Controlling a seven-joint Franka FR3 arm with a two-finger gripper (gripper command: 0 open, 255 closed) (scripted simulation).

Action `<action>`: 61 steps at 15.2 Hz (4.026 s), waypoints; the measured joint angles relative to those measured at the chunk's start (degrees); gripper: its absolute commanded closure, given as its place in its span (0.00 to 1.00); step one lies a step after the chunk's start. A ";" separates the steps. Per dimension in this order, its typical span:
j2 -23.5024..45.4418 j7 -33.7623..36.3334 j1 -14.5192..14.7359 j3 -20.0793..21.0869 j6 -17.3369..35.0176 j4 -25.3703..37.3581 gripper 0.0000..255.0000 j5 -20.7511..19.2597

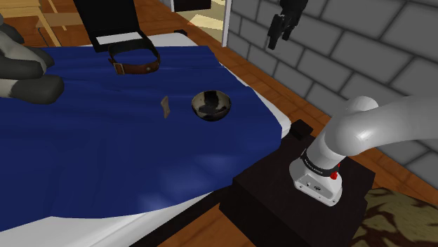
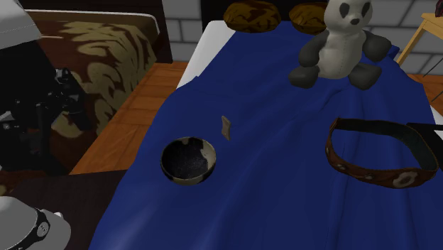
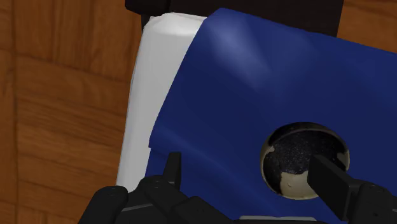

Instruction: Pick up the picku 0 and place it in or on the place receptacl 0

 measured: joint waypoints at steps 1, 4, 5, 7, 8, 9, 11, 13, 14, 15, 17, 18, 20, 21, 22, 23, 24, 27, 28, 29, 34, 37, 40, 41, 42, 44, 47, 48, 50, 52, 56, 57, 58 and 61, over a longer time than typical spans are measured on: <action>0.00 0.00 0.00 0.00 0.00 0.00 0.00 0.00; 2.94 0.62 0.89 1.43 2.88 -0.15 0.00 0.36; 4.26 0.65 1.21 1.88 3.94 0.06 0.00 0.38; 6.89 1.08 1.93 3.07 6.57 -0.09 0.00 0.49; 9.22 1.50 2.31 3.87 7.69 1.07 0.00 0.57; 10.61 1.64 2.62 4.42 8.66 1.41 0.00 0.54; 14.06 2.16 3.23 5.65 11.46 1.87 0.00 0.37; 17.93 2.91 3.86 7.08 13.58 3.43 0.00 0.11; 19.68 3.14 4.11 7.67 14.65 4.00 0.00 -0.11; 21.33 3.52 4.42 8.36 15.39 4.78 0.00 -0.33; 24.36 4.20 4.97 9.57 17.66 5.30 0.00 -0.91; 26.67 4.59 5.18 10.23 18.39 6.77 0.00 -1.38; 30.26 5.40 5.70 11.44 19.92 8.48 0.00 -2.32; 31.95 5.88 6.02 12.07 20.68 9.20 0.00 -2.82; 34.24 6.29 6.24 12.62 21.39 10.61 0.00 -3.50; 35.97 6.80 6.57 13.19 22.09 11.40 0.00 -4.11; 37.77 7.30 6.94 13.77 22.43 12.63 0.00 -4.74; 43.68 8.46 7.90 15.04 23.78 16.42 0.00 -7.07; 45.69 8.86 8.26 15.39 24.26 17.70 0.00 -7.94; 47.65 9.46 8.80 15.82 24.41 19.15 0.00 -8.80; 58.10 11.33 11.66 16.98 24.60 27.72 0.00 -13.34; 64.44 12.36 13.97 17.28 24.47 33.12 0.00 -16.03; 68.26 12.67 15.21 17.15 24.61 36.27 0.00 -17.51; 68.75 12.77 15.29 17.08 24.96 36.36 0.00 -17.73; 69.30 12.82 15.29 16.95 25.47 36.39 0.00 -17.96; 69.66 13.04 15.13 16.76 26.78 35.42 0.00 -18.28; 70.65 13.27 15.08 16.49 28.00 35.15 0.00 -18.72; 70.73 13.29 15.07 16.46 28.14 35.10 0.00 -18.77; 70.78 13.32 15.08 16.45 28.22 35.08 0.00 -18.79; 70.79 13.33 15.08 16.45 28.24 35.08 0.00 -18.80; 70.77 13.33 15.07 16.43 28.25 35.08 1.00 -18.81; 70.77 13.33 15.07 16.43 28.25 35.08 1.00 -18.81; 70.77 13.32 15.06 16.43 28.25 35.08 1.00 -18.81; 70.79 13.32 15.06 16.42 28.25 35.10 1.00 -18.82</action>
